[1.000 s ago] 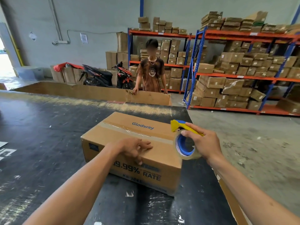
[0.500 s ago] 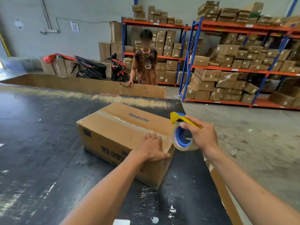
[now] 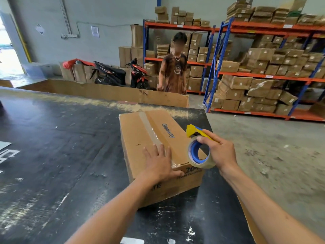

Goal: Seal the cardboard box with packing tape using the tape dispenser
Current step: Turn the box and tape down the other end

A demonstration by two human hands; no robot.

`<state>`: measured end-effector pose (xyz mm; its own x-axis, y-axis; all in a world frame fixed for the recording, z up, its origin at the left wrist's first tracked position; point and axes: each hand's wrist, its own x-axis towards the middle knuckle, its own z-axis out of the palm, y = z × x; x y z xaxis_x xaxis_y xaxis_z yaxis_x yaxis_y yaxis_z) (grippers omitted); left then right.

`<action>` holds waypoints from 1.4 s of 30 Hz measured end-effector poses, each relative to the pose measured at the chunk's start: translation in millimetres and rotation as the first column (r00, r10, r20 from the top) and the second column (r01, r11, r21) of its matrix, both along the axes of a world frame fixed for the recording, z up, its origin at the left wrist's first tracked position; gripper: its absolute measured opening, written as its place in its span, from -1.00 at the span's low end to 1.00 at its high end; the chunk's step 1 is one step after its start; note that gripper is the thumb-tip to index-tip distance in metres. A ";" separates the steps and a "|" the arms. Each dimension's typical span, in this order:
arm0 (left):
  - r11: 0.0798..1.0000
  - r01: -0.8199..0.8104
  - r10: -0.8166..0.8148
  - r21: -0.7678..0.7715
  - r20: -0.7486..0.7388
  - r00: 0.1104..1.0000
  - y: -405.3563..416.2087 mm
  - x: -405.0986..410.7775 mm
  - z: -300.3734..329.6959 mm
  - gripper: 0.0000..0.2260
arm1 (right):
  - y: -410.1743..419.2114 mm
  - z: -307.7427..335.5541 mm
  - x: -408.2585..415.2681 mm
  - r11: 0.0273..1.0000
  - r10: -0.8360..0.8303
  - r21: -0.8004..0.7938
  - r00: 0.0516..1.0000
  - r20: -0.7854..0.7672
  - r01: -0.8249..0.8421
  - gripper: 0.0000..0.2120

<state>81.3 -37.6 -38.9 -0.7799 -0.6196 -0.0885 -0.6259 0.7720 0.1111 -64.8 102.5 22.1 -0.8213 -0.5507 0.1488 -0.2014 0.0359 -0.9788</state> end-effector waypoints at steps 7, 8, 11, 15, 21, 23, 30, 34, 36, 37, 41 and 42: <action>0.969 0.245 -0.243 0.038 -0.043 0.969 -39.2 25.6 8.2 0.01 | -5.5 -2.0 2.8 0.999 0.042 -0.036 0.999 0.013 -0.041 -0.61; 0.961 0.273 -0.271 0.050 -0.046 0.961 -45.0 30.7 8.8 0.00 | -6.1 -2.0 5.0 0.998 0.053 -0.041 0.998 0.020 -0.052 -0.61; 0.939 0.335 -0.329 0.076 -0.081 0.941 -57.0 37.5 7.6 0.00 | -10.4 -4.2 9.3 0.994 0.094 -0.063 0.994 0.049 -0.091 -0.61; 0.934 0.343 -0.337 0.095 -0.075 0.938 -62.4 32.1 6.9 0.01 | -19.4 -3.2 17.4 0.994 0.108 -0.036 0.993 0.041 -0.107 -0.57; 0.942 0.316 -0.312 0.116 -0.056 0.949 -63.2 33.1 8.8 0.03 | -28.6 0.6 35.5 0.988 0.152 0.006 0.988 0.016 -0.152 -0.56; 0.942 0.317 -0.311 0.115 -0.061 0.948 -62.7 32.8 8.4 0.03 | -29.9 -0.5 41.0 0.986 0.168 0.019 0.986 0.004 -0.168 -0.58; 0.913 0.393 -0.384 0.113 -0.096 0.918 -67.1 33.9 10.5 -0.04 | -28.5 -2.1 48.1 0.983 0.183 0.021 0.983 -0.006 -0.183 -0.62; 0.913 0.396 -0.387 0.098 -0.104 0.916 -65.8 33.7 10.5 -0.03 | -24.7 -1.3 45.2 0.984 0.179 0.029 0.984 -0.023 -0.178 -0.60; 0.919 0.386 -0.378 0.081 -0.102 0.920 -65.5 34.8 8.1 -0.01 | -23.1 -1.4 43.6 0.984 0.174 0.037 0.984 -0.030 -0.173 -0.58; 0.921 0.382 -0.374 0.072 -0.104 0.921 -65.4 34.7 6.9 0.00 | -22.1 -1.6 42.9 0.985 0.172 0.041 0.985 -0.032 -0.170 -0.57; 0.921 0.385 -0.376 0.063 -0.120 0.919 -61.4 37.9 9.1 -0.01 | -14.1 -1.1 40.6 0.984 0.171 0.061 0.982 -0.085 -0.166 -0.56; 0.917 0.378 -0.357 0.127 -0.164 0.920 -60.2 40.1 11.7 -0.05 | -9.2 0.6 39.5 0.983 0.180 0.062 0.977 -0.116 -0.174 -0.57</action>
<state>121.4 -97.8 -27.1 -0.9610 -0.2741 -0.0375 -0.2719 0.9111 0.3099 -25.3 93.3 22.7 -0.6878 -0.6954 0.2083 -0.3255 0.0390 -0.9447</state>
